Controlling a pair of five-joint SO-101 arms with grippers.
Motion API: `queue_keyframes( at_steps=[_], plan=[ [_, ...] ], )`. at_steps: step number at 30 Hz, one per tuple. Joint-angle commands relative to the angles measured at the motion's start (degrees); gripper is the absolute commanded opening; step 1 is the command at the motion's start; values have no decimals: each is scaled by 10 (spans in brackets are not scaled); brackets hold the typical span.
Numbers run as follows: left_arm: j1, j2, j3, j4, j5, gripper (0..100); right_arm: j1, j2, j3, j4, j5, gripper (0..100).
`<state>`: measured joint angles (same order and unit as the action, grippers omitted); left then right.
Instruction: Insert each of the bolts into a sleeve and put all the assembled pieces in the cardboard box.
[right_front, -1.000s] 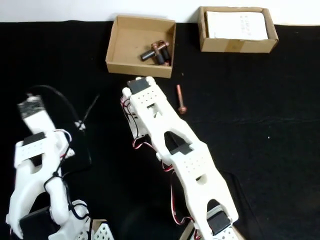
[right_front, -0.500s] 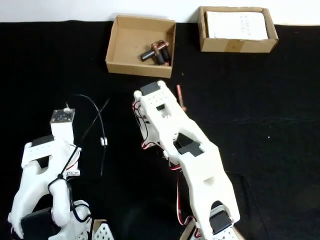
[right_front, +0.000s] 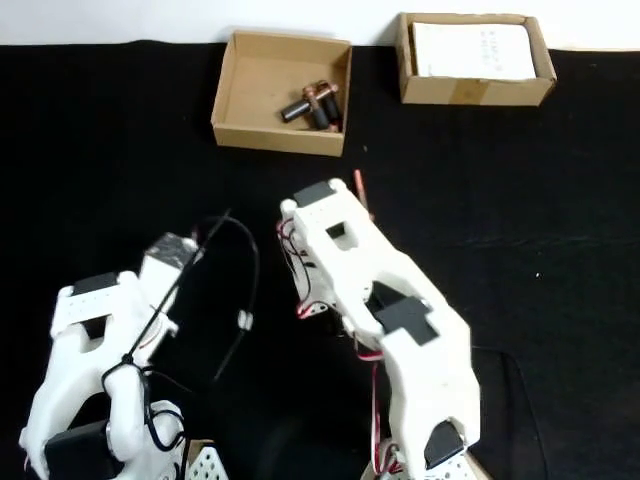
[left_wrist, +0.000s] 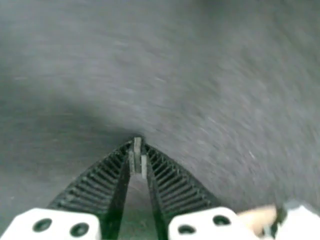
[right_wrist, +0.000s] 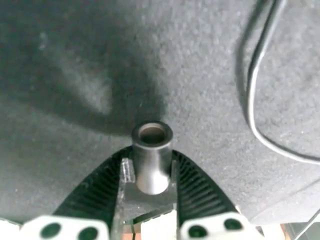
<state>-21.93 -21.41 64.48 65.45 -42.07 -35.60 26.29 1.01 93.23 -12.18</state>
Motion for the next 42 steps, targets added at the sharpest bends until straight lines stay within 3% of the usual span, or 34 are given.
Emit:
queue_keyframes(
  at_steps=[1,9,14,18,21,26,34,38,42],
  plan=[
    [13,2,15,51,-57,9,14,-93,31,-9,5,7],
    [13,-12,8,69,-66,8,120,-246,7,-18,5,7],
    [14,-131,-15,69,-57,8,179,-341,-35,-29,5,7],
    [34,-235,-102,66,92,25,267,-385,-36,-82,5,7],
    [106,-234,-185,69,181,121,326,-391,-36,-131,2,7],
    [228,-78,-389,79,281,146,362,-390,-4,-182,0,7],
    [408,281,-793,215,414,146,458,-391,105,-326,6,7],
    [445,422,-941,237,493,146,480,-391,121,-370,6,8],
    [450,554,-1089,265,555,146,456,-391,153,-396,4,8]
  ],
)
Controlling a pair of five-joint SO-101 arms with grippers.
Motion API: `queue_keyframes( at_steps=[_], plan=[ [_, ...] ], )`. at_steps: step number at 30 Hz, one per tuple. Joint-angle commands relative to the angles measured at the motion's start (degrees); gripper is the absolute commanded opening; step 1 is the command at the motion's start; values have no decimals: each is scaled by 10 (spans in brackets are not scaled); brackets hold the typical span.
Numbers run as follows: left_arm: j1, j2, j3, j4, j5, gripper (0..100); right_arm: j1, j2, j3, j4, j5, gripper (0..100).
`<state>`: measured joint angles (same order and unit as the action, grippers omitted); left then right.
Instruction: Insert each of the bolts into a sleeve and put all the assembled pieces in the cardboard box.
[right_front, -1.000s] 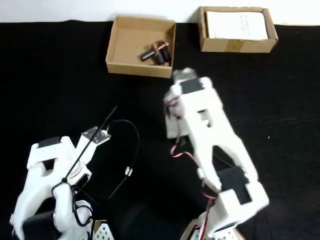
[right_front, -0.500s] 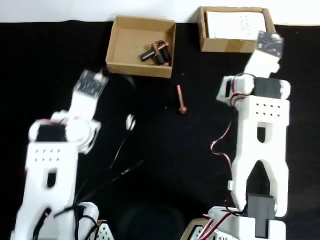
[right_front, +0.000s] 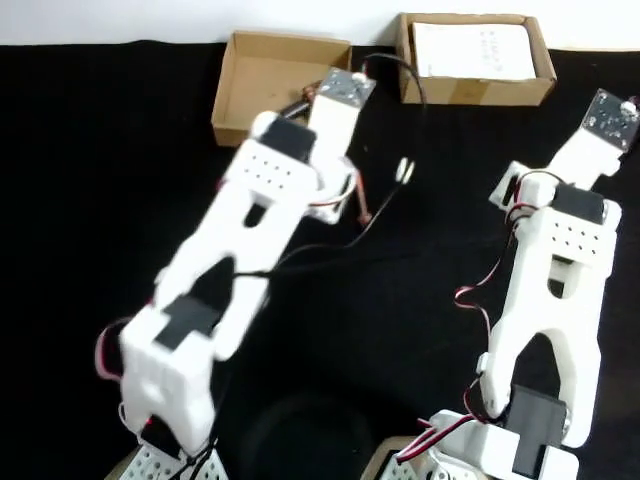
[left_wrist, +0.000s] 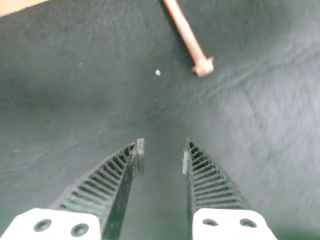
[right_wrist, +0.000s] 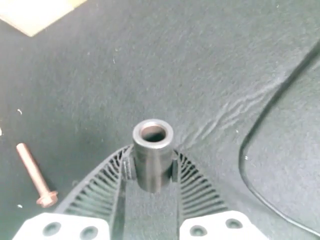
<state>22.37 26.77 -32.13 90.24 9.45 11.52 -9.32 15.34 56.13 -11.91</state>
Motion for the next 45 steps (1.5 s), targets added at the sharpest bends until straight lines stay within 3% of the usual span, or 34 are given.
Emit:
queue_keyframes(
  at_steps=[1,6,10,17,21,30,35,41,45],
  plan=[
    [7,102,-162,28,54,146,-30,-35,22,-42,1,8],
    [23,218,-339,72,81,146,-107,-35,95,-124,-1,8],
    [52,273,-422,73,81,146,-113,-36,178,-222,-2,8],
    [56,350,-453,5,84,146,-64,-34,272,-385,-2,8],
    [43,385,-456,-9,158,146,-67,-34,305,-446,-2,8],
    [36,401,-451,-28,199,146,-70,-34,313,-458,-2,8],
    [15,438,-438,-47,263,146,-70,-34,314,-458,-1,8],
    [15,446,-436,-73,277,146,-70,-34,315,-458,1,8],
    [15,447,-436,-45,273,95,-71,-34,315,-458,2,8]
  ],
)
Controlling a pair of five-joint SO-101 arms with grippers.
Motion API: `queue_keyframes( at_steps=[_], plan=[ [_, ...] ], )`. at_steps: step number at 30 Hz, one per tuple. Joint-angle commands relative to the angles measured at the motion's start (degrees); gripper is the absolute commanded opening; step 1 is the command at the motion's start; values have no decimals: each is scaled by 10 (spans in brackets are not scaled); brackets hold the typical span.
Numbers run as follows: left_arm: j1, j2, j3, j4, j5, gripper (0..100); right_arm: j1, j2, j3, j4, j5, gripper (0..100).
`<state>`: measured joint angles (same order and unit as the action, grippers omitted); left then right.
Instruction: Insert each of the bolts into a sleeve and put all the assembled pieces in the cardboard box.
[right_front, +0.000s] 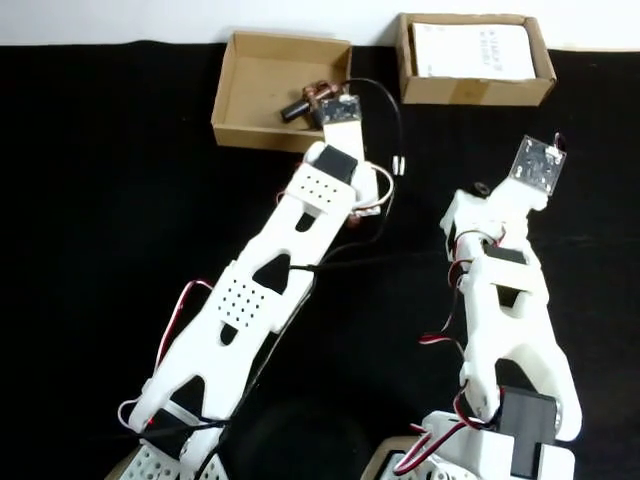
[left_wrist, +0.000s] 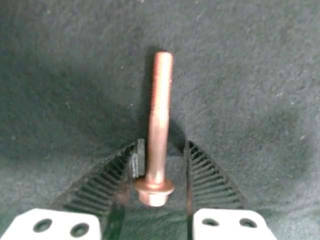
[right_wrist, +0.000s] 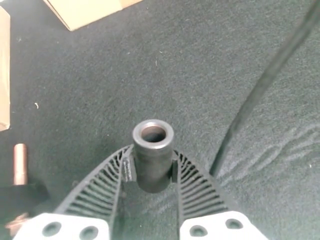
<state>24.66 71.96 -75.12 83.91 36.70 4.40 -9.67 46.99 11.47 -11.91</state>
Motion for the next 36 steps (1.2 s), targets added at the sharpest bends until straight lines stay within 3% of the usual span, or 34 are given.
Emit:
queue_keyframes(
  at_steps=[1,5,11,15,22,26,29,33,36],
  plan=[
    [-10,-5,-6,31,0,80,0,-30,-1,-12,2,8],
    [-26,-6,-7,78,-26,21,0,-30,-1,-12,2,8],
    [-31,-10,-17,172,-237,10,0,-30,0,-12,2,8],
    [-48,-31,25,183,-358,10,0,-30,0,-12,2,8],
    [-60,-208,276,182,-532,10,0,-30,0,-12,2,8],
    [-101,-320,452,181,-592,10,0,-30,0,-12,2,8],
    [-140,-388,564,178,-676,10,0,-30,0,-12,2,8],
    [-182,-442,645,171,-756,10,0,-30,0,-12,2,8],
    [-195,-453,651,171,-773,11,0,-30,0,-12,2,8]
  ],
)
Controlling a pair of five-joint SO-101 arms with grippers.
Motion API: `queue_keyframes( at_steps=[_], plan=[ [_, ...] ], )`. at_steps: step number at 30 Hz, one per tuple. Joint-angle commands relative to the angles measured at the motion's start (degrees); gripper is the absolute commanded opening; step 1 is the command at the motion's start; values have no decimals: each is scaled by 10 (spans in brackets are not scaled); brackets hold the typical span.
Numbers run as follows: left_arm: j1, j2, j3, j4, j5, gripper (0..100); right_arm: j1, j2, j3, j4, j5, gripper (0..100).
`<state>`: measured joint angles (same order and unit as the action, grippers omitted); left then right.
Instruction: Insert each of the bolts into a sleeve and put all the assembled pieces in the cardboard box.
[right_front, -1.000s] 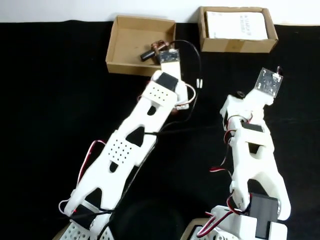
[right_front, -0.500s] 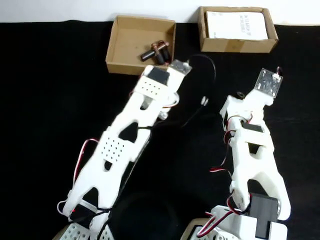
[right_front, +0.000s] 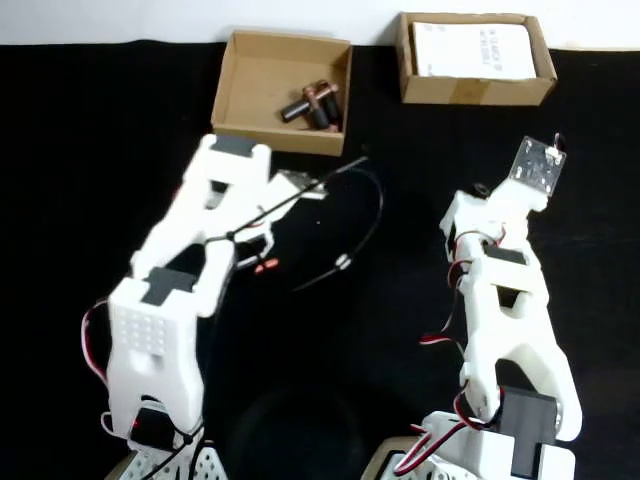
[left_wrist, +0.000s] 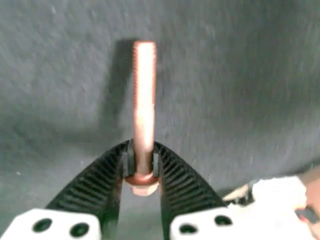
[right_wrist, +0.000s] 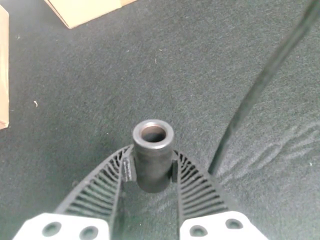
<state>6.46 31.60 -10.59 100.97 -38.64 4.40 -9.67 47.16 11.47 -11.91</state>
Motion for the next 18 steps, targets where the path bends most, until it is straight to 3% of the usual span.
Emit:
queue_keyframes(
  at_steps=[1,6,10,15,18],
  plan=[
    [-15,-50,6,0,-25,12,0,-30,-2,-12,2,8],
    [-12,-55,0,-18,-63,18,0,-30,-2,-12,2,8],
    [-21,-51,-44,-18,-63,95,0,-30,-2,-12,2,8],
    [-24,-50,-109,-18,10,108,0,-30,-2,-12,2,8],
    [-23,-50,-132,-18,100,108,0,-30,-2,-12,2,8]
  ],
)
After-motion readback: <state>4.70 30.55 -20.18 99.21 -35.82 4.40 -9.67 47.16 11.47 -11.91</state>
